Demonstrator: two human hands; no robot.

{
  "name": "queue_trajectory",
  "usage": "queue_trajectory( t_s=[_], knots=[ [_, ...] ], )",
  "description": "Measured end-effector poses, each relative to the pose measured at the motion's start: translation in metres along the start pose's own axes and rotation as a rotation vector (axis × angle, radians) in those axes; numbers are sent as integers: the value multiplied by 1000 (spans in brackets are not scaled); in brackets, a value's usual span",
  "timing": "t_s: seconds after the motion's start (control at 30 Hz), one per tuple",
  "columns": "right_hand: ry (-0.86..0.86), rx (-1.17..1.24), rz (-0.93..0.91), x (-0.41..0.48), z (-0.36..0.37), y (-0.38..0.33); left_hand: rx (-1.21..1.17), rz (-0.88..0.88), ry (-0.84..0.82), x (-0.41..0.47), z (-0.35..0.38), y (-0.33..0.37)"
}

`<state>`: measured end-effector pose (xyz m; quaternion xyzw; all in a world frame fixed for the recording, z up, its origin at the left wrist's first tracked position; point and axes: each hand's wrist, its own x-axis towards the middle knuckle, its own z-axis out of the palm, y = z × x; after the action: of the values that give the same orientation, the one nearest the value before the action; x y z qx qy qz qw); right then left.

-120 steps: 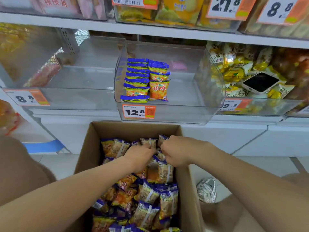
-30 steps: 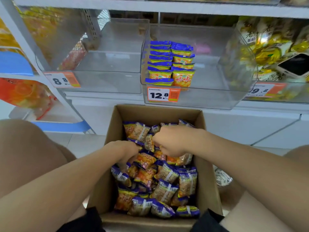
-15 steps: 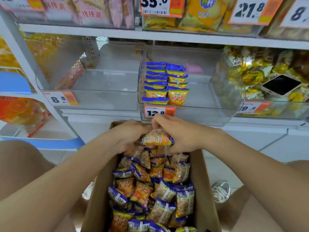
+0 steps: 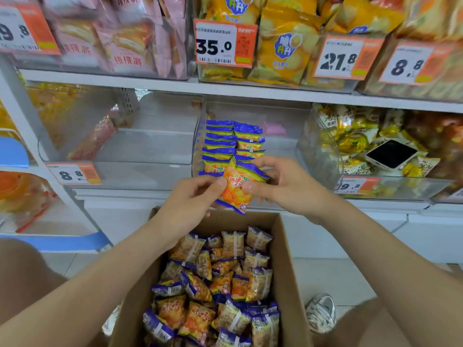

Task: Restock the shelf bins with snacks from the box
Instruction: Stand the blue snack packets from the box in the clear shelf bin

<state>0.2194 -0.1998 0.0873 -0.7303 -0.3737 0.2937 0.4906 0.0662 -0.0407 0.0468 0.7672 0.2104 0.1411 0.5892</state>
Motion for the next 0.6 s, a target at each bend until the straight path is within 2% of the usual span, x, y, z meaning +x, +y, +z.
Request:
queue_trajectory(
  t_s=[0.07, 0.13, 0.2, 0.27, 0.37, 0.47, 0.6],
  knots=[
    [131, -48, -69, 8, -10, 2, 284, 187, 172, 5, -3, -3],
    [329, -213, -167, 19, -25, 6, 722, 453, 384, 10, -7, -9],
    [476, -494, -231, 27, -40, 9, 981, 639, 428, 15, -9, -15],
    [429, -701, -162, 33, -47, 14, 1057, 693, 378, 20, -9, -18],
    [226, -761, 9, 47, -40, 22, 1133, 691, 312, 25, -5, -24],
    [106, -791, 123, 67, -28, 34, 1155, 702, 297, 26, -3, -29],
    [200, -725, 152, 80, -23, 36, 1106, 696, 278, 28, -5, -32]
  ],
)
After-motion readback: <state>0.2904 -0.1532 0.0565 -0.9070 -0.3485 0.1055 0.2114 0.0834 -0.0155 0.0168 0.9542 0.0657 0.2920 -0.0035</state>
